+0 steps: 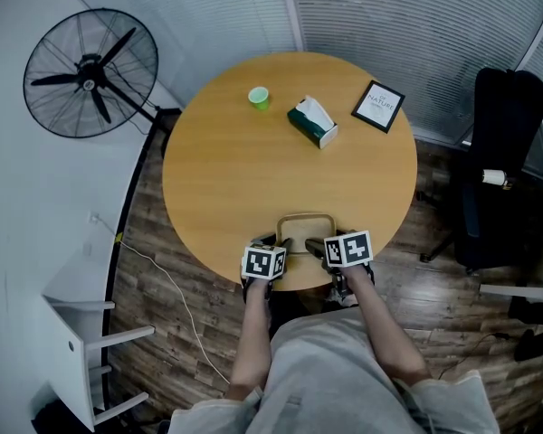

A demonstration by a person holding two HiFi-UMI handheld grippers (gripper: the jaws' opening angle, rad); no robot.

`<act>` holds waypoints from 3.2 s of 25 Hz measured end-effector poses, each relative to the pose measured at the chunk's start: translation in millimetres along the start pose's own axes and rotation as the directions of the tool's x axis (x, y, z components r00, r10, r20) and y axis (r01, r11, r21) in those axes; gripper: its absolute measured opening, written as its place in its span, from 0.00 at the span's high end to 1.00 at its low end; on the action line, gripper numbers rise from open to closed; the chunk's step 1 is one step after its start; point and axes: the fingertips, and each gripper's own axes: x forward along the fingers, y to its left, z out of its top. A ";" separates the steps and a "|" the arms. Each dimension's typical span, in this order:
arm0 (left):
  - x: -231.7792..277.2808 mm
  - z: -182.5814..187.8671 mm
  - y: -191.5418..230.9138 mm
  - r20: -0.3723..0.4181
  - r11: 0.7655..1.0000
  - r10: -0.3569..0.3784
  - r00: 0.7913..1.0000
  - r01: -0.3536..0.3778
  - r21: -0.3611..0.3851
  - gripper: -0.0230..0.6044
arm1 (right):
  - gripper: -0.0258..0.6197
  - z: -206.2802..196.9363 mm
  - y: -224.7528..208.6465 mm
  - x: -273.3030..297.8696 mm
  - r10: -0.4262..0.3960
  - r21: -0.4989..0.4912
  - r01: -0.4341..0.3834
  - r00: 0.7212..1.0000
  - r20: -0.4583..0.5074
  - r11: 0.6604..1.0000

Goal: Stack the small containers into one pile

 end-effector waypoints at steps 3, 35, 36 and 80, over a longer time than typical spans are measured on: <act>3.3 -0.7 2.7 -0.003 1.000 -0.001 1.000 0.001 -0.013 0.71 | 0.37 1.9 -1.1 2.6 -0.005 0.003 0.005 1.000 0.004 1.000; 5.2 2.0 11.4 0.031 1.000 -0.021 0.999 0.021 -0.012 0.71 | 0.37 -4.5 0.5 15.0 -0.030 -0.126 0.035 0.999 0.046 0.991; 6.4 2.4 12.4 0.030 1.000 -0.021 0.999 0.022 -0.013 0.71 | 0.37 -4.8 0.1 16.1 -0.030 -0.128 0.036 0.999 0.043 0.991; -27.2 9.0 12.3 0.179 0.996 0.080 0.981 -0.072 -0.048 0.71 | 0.38 2.3 -24.8 -12.5 -0.009 -0.208 0.038 0.991 0.136 0.977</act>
